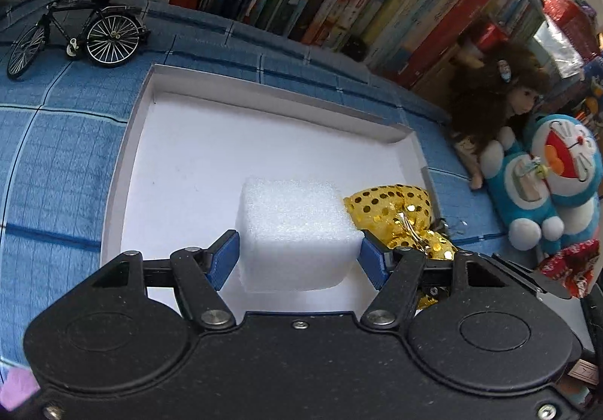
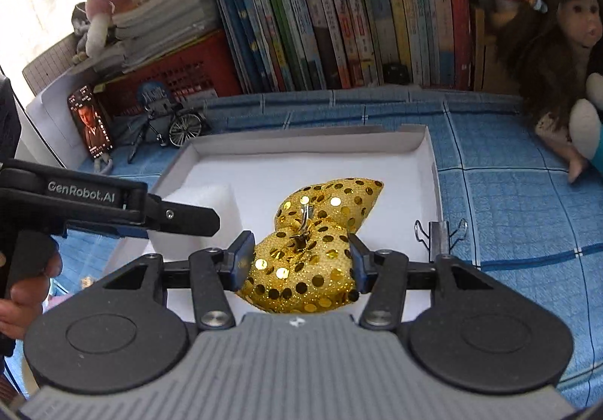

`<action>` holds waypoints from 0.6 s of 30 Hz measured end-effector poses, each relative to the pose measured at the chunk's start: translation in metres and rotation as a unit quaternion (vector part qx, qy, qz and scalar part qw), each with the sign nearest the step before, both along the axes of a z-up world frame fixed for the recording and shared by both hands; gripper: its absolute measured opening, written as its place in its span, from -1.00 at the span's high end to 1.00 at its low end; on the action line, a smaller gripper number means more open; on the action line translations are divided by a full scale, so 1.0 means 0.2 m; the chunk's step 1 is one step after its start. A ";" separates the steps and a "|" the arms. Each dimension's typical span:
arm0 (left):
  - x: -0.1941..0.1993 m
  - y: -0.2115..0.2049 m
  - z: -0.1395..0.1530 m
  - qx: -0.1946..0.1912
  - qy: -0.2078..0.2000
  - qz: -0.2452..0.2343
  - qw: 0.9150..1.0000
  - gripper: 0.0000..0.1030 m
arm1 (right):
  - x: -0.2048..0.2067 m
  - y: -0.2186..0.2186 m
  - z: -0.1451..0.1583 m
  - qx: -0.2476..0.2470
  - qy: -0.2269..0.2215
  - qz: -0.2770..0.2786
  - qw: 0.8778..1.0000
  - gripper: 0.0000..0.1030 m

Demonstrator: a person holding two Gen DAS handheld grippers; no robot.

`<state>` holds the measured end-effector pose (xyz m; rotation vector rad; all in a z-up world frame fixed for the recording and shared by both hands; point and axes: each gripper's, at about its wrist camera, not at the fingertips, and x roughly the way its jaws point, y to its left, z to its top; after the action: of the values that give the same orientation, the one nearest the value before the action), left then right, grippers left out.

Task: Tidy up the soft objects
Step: 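Carry the foam cube into the tray while the right carries the gold bow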

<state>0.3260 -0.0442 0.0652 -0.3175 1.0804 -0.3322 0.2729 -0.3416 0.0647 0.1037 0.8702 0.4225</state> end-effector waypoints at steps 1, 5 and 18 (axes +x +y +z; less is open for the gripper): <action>0.02 0.00 -0.01 -0.001 0.004 0.001 1.000 -0.27 | 0.01 0.00 -0.01 0.001 0.002 0.001 1.000 -0.12; 0.07 -0.01 -0.05 -0.007 0.021 0.007 1.000 -0.27 | 0.04 -0.01 -0.04 -0.003 0.013 0.007 1.000 -0.14; 0.11 -0.03 -0.12 -0.001 0.036 0.000 0.999 -0.29 | 0.09 0.00 -0.08 -0.002 0.030 0.012 0.999 -0.19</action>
<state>0.3487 -0.0507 0.0422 -0.3337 1.1509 -0.3233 0.2914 -0.3425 0.0488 0.1027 0.9315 0.4424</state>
